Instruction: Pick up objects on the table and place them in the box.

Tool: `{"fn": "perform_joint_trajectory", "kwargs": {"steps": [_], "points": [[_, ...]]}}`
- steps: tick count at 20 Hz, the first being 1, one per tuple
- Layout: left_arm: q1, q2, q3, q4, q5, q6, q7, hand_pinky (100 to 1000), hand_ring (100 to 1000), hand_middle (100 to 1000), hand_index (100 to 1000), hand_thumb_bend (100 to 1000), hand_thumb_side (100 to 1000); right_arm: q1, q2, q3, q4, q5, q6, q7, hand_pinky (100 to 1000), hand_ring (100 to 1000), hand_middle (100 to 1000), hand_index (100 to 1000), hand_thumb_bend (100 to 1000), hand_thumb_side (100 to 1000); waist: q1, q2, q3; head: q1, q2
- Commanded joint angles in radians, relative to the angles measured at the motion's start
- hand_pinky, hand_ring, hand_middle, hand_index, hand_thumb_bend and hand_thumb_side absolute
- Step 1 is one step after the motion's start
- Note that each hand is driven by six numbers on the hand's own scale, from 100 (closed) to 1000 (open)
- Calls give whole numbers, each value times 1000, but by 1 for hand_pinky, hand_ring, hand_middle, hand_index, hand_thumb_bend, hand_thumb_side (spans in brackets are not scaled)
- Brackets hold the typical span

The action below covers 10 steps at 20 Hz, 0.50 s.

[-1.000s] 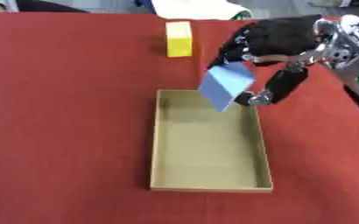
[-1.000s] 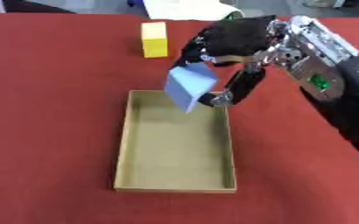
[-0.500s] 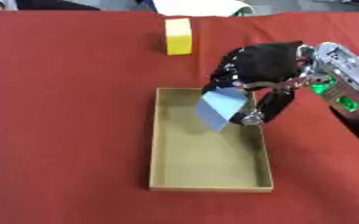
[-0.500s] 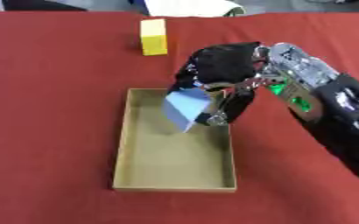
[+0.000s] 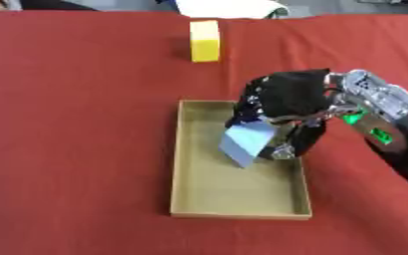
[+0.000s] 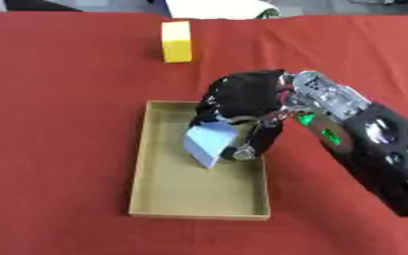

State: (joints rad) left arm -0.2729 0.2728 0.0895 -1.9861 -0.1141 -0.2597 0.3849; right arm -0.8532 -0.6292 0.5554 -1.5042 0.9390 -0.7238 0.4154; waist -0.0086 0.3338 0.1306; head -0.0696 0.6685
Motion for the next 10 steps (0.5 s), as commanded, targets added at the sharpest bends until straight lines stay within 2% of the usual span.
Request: {"fn": "perform_joint_trajectory", "kwargs": {"steps": [1,3,5,6,10], "points": [[-6,6,-1,-14,1,-1,-1,809,696,666,793,214,748,-3,-4,2,-1,30,-24,6,767,725,612,775,205,478,0,-16,3,-2,3],[-7,6,-1,-14,1,-1,-1,809,696,666,793,214,749,0,-2,2,3,41,-32,7,775,751,648,789,269,533,-2,-16,3,-1,2],[-7,6,0,-14,2,-1,-1,809,697,667,793,214,748,2,-1,3,8,52,-43,14,782,769,688,802,296,556,-3,-17,3,-1,1],[-7,6,0,-14,2,-1,-1,809,697,667,794,215,748,2,-1,1,9,56,-48,17,794,793,739,879,317,592,-3,-17,3,-1,1],[-7,6,1,-14,2,-1,0,809,697,667,794,216,747,3,-9,-21,6,62,-57,13,816,829,785,919,353,634,-5,-19,1,2,2]]}}
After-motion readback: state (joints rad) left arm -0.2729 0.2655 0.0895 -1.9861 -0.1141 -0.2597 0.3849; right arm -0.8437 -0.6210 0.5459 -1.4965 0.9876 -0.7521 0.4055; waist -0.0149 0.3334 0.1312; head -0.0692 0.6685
